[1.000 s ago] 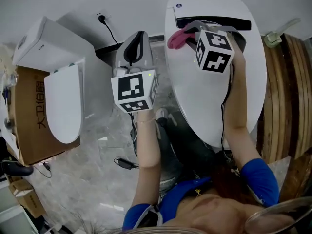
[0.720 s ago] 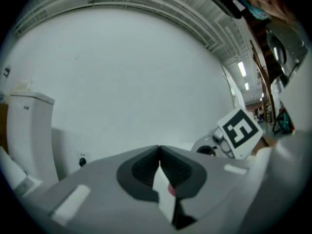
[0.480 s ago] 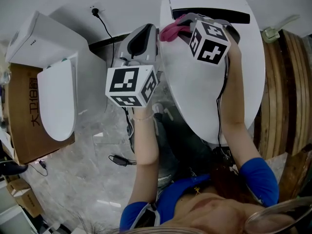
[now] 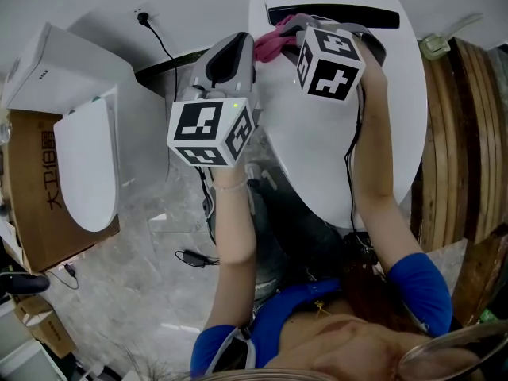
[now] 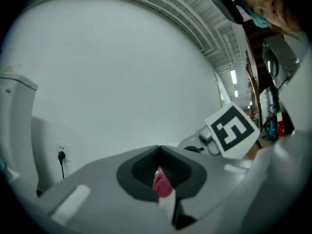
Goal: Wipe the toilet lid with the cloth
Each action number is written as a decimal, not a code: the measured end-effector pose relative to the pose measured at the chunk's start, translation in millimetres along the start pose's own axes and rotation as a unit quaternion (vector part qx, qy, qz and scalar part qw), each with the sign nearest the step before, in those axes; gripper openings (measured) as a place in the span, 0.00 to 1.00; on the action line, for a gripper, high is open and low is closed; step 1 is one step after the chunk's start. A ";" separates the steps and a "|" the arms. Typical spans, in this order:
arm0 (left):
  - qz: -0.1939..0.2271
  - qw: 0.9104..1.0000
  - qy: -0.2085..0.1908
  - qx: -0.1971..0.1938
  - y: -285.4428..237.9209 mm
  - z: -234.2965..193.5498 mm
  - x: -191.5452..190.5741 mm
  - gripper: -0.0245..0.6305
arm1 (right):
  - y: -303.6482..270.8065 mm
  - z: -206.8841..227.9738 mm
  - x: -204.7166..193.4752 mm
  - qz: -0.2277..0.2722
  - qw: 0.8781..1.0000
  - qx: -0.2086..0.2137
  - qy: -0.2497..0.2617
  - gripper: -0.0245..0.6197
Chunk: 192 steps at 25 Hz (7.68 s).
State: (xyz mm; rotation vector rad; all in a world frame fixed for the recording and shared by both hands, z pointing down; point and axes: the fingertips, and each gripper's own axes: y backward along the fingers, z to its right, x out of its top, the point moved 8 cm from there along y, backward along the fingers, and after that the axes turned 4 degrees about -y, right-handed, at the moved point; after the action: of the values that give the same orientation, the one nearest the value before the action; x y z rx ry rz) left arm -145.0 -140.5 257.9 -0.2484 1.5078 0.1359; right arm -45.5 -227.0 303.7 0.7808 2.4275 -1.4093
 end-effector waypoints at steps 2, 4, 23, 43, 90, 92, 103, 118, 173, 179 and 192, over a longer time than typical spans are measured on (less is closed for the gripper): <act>-0.003 1.000 0.002 -0.003 -3.2 2.0 -2.1 0.04 | 0.7 0.0 -2.3 0.000 1.000 0.002 -0.002 0.15; -0.004 1.000 0.003 -0.008 -5.9 4.2 -2.7 0.04 | 1.7 0.5 -4.7 0.001 1.000 0.004 -0.006 0.15; -0.005 0.999 -0.001 -0.037 -10.9 19.5 -0.7 0.04 | 17.6 8.7 -35.5 -0.004 0.999 0.007 -0.037 0.15; -0.008 0.998 -0.005 -0.060 -18.6 38.6 0.1 0.04 | 33.5 16.3 -68.8 -0.016 0.998 0.008 -0.063 0.15; -0.047 0.993 -0.055 -0.097 -36.6 67.4 -14.6 0.04 | 85.8 39.3 -199.0 -0.052 0.978 -0.044 -0.199 0.15; -0.048 0.992 -0.058 -0.097 -37.1 68.8 -14.7 0.04 | 88.5 39.8 -205.2 -0.053 0.976 -0.050 -0.205 0.15; -0.053 0.991 -0.068 -0.098 -39.5 72.3 -16.9 0.04 | 99.9 41.9 -228.3 -0.080 0.966 -0.079 -0.233 0.15; -0.055 0.991 -0.074 -0.094 -39.0 72.2 -17.5 0.04 | 105.2 40.9 -240.8 -0.100 0.958 -0.097 -0.252 0.15; -0.051 0.994 -0.078 -0.053 -21.2 43.2 -8.5 0.04 | 88.9 14.4 -173.3 -0.101 0.983 0.051 -0.147 0.15; -0.047 0.994 -0.079 -0.053 -19.4 42.7 -7.1 0.04 | 85.0 12.2 -161.9 -0.090 0.985 0.059 -0.132 0.15; -0.043 0.995 -0.080 -0.046 -14.6 40.1 -3.9 0.04 | 76.9 8.9 -145.4 -0.053 0.990 0.074 -0.112 0.15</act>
State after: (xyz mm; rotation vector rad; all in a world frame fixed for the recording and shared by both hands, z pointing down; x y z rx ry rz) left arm -102.8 -144.5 264.7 -0.3677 1.3308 0.1544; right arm 117.2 -252.3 307.3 0.4992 2.2415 -1.6367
